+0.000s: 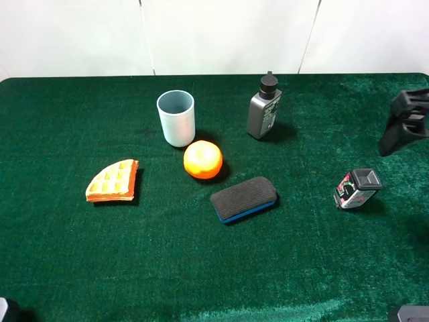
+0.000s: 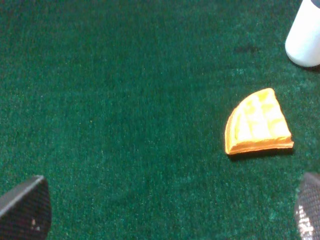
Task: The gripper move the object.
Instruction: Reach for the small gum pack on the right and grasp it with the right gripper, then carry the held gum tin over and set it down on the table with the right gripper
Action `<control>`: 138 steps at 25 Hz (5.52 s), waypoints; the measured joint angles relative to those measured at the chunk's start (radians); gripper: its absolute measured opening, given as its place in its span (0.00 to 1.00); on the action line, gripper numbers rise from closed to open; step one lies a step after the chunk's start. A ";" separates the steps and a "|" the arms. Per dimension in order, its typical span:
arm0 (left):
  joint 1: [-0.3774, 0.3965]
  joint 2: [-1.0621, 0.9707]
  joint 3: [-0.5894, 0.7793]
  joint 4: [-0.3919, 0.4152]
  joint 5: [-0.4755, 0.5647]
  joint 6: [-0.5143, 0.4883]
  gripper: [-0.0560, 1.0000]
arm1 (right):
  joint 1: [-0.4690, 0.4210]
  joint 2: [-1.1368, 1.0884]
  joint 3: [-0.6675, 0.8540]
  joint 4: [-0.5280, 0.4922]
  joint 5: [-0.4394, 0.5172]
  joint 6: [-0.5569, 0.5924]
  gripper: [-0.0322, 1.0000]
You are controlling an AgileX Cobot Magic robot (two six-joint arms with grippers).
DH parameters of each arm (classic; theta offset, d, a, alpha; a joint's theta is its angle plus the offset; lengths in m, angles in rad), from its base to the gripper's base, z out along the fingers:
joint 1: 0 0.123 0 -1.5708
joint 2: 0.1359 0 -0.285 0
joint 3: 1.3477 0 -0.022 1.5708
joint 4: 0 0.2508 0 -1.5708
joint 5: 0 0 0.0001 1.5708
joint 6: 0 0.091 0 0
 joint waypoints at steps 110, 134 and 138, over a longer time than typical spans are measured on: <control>0.000 0.000 0.000 0.000 0.000 0.000 0.99 | 0.000 0.260 -0.193 0.156 -0.043 -0.135 0.36; 0.000 0.000 0.000 0.000 0.000 0.000 0.99 | 0.092 0.554 -0.607 0.080 -0.018 -0.062 0.36; 0.000 0.000 0.000 0.000 0.000 0.000 0.99 | 0.094 0.620 -0.659 0.077 -0.021 -0.060 0.36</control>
